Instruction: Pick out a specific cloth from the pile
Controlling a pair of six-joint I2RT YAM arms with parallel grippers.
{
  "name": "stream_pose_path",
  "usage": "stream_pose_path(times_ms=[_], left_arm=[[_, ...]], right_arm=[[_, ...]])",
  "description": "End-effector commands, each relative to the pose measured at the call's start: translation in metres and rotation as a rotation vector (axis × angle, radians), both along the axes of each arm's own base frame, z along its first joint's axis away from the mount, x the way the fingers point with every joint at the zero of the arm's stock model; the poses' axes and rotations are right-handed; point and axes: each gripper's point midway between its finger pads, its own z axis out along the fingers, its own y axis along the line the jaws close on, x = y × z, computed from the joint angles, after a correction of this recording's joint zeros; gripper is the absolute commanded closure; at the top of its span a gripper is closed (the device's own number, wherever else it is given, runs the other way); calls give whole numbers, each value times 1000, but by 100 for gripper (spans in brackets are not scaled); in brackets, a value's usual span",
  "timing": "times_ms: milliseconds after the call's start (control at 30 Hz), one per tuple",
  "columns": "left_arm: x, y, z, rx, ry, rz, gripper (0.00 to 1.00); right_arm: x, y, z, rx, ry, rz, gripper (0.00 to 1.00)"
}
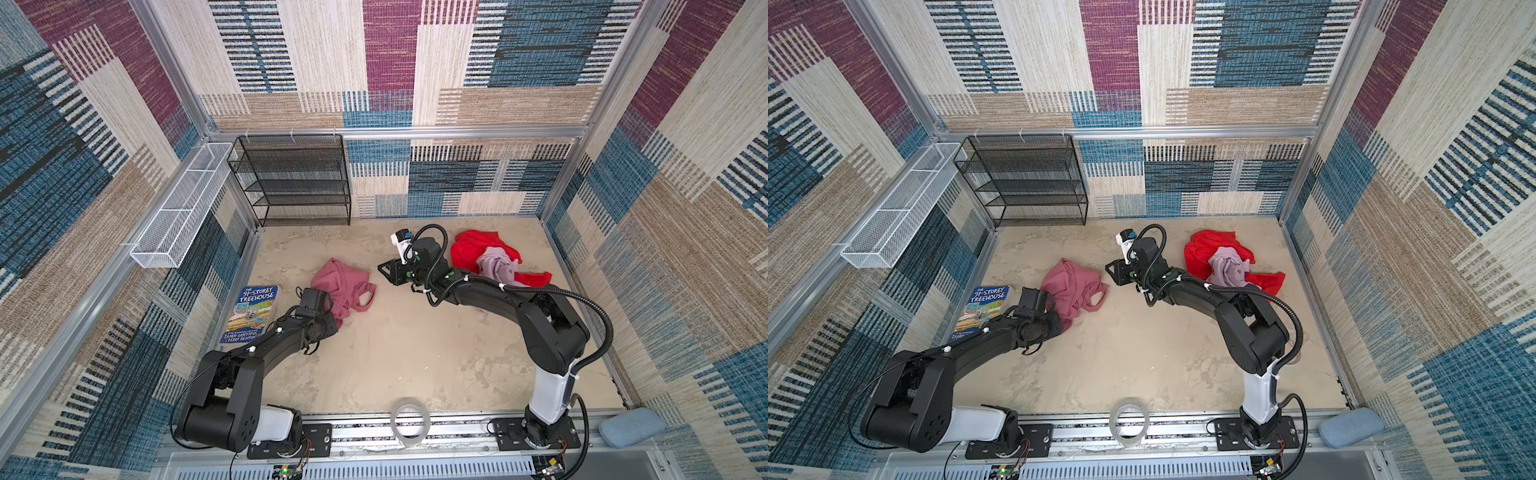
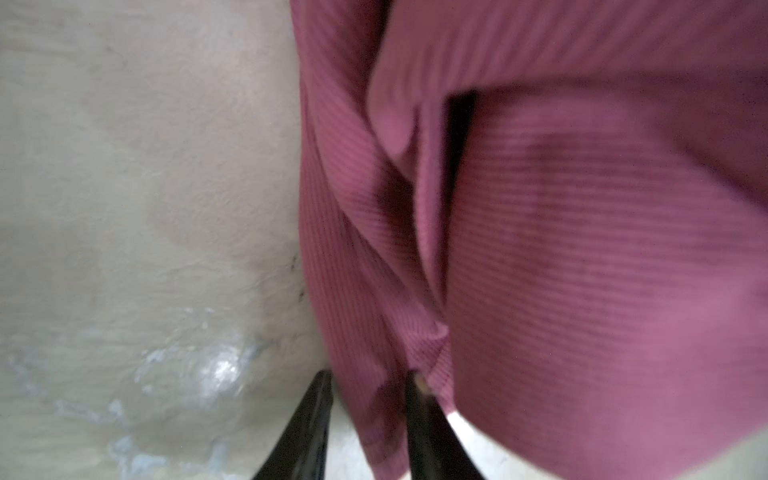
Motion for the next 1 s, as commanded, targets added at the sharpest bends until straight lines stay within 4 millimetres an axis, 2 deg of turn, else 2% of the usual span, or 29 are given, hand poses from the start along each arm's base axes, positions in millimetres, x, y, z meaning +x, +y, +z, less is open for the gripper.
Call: stream_pose_path(times_ms=[0,133,167,400,800,967], left_arm=[[0,-3,-3,-16,10,-5,75],[-1,0,-2,-1,2,0,98],[-2,0,-1,-6,1,2,100],[-12,5,24,-19,-64,31,100],[-40,24,95,14,-215,96,100],[-42,25,123,12,-265,91,100]], right_arm=[[3,0,2,9,0,-17,65],[4,-1,2,9,0,-24,65],[4,0,1,8,3,-22,65],[4,0,5,12,-2,-23,65],[1,0,9,41,-7,-15,65],[-2,-1,9,41,-3,-15,65]])
